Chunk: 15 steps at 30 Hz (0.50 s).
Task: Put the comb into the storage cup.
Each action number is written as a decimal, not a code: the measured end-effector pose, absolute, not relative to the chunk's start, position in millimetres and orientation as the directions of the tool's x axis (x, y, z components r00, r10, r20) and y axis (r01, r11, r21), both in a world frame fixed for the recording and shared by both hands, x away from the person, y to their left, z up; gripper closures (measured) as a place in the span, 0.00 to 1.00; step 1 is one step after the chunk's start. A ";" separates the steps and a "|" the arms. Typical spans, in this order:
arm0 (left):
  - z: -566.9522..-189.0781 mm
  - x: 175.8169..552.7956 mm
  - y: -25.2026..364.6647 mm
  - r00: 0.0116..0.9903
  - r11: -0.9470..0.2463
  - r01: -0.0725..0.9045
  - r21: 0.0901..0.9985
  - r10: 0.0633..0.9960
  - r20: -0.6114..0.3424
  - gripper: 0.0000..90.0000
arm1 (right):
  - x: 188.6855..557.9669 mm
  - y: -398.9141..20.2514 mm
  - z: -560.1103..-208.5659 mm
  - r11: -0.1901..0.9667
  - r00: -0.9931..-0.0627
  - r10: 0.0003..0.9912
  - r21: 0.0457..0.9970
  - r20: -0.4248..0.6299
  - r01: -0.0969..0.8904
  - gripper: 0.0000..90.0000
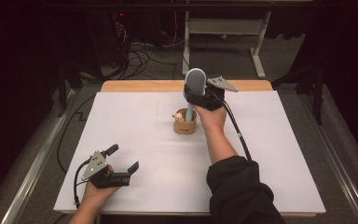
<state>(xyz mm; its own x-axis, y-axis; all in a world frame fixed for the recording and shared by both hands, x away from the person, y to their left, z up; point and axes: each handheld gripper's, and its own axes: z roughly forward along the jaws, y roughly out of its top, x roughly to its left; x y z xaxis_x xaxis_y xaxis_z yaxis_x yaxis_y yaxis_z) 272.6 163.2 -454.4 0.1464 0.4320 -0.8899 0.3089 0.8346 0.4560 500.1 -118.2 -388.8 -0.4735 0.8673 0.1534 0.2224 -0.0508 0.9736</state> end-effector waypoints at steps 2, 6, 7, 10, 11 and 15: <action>-454.3 272.7 163.1 0.144 0.836 0.309 0.454 0.430 -0.891 0.00 | 500.5 -118.4 -389.1 -0.046 -0.475 0.867 0.973 0.151 0.226 0.07; -454.4 272.6 162.9 0.144 0.835 0.310 0.454 0.431 -0.891 0.00 | 500.5 -118.7 -388.9 -0.038 -0.475 0.868 0.973 0.146 0.228 0.03; -454.4 272.6 162.8 0.144 0.835 0.309 0.454 0.431 -0.891 0.00 | 500.2 -118.6 -388.7 -0.034 -0.475 0.869 0.973 0.141 0.226 0.01; -454.3 272.6 163.0 0.146 0.835 0.308 0.455 0.431 -0.890 0.00 | 499.0 -118.1 -387.7 -0.020 -0.477 0.870 0.975 0.127 0.222 0.00; -454.3 272.6 163.1 0.148 0.834 0.308 0.457 0.433 -0.889 0.00 | 498.5 -118.0 -387.1 -0.018 -0.478 0.869 0.975 0.124 0.220 0.00; -454.5 272.8 163.0 0.147 0.834 0.308 0.458 0.434 -0.889 0.00 | 496.6 -118.3 -384.8 -0.013 -0.480 0.869 0.976 0.118 0.216 0.00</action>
<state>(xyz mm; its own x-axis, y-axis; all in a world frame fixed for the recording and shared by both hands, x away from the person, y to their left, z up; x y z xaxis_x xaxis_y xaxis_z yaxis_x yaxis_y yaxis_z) 272.8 163.0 -454.5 0.1469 0.4338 -0.8890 0.3081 0.8339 0.4579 496.6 -118.3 -384.8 -0.4803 0.8692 0.1176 0.2159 -0.0128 0.9763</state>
